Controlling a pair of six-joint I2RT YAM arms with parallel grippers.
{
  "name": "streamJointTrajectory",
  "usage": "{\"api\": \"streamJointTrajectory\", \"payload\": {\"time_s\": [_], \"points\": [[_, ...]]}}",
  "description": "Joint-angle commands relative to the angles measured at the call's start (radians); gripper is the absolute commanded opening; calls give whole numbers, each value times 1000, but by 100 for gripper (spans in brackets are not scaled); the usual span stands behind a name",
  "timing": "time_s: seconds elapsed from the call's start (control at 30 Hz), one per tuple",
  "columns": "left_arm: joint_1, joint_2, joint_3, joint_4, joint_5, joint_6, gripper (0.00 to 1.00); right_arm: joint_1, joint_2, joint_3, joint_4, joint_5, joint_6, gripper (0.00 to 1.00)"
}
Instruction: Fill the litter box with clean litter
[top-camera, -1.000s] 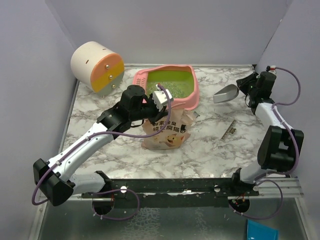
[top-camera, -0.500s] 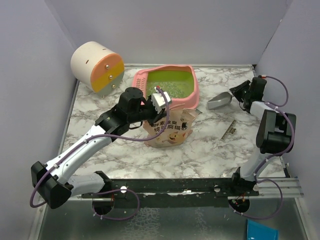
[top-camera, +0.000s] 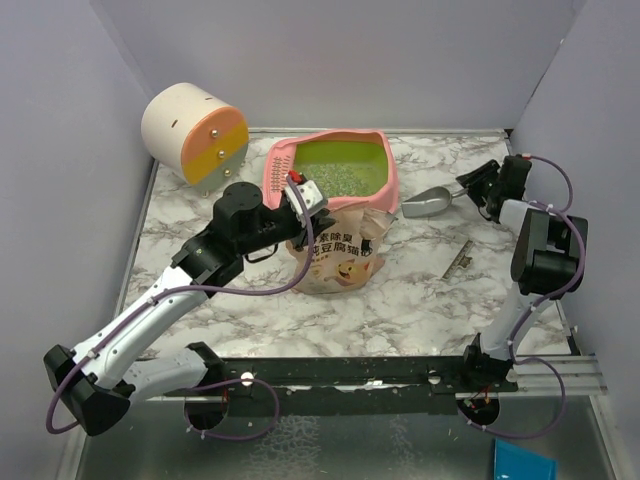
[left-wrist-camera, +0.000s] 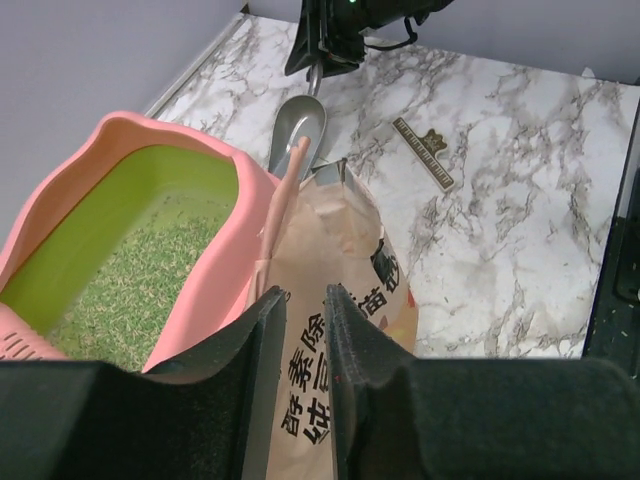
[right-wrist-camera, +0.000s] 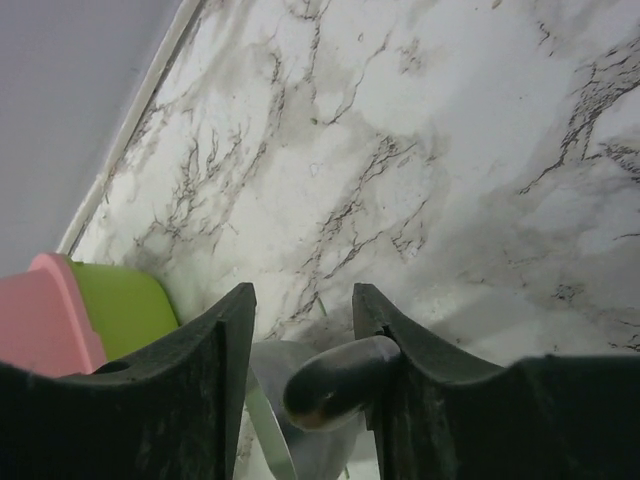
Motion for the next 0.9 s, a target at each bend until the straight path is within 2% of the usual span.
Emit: {"api": "streamJointTrajectory", "payload": {"time_s": [0.0, 0.17, 0.3, 0.4, 0.47, 0.5, 0.63, 0.87], "points": [[-1, -39, -33, 43, -29, -29, 29, -19, -9, 23, -23, 7, -3, 50], [0, -105, -82, 42, -85, -44, 35, -43, -85, -1, -94, 84, -32, 57], [0, -176, -139, 59, -190, -49, 39, -55, -164, -38, -133, 111, -38, 59], [-1, -241, -179, 83, -271, -57, 53, -56, -253, -81, -113, 124, -68, 66], [-1, -280, -192, 86, -311, -55, 58, -56, -300, -104, -99, 129, -91, 71], [0, -293, -197, 85, -327, -54, 59, -56, -321, -108, -97, 127, -101, 77], [0, -319, -202, 73, -360, -55, 60, -56, -371, -110, -96, 128, -123, 86], [1, -325, -206, 59, -364, -64, 60, -56, -327, -59, -145, 122, -141, 86]]}}
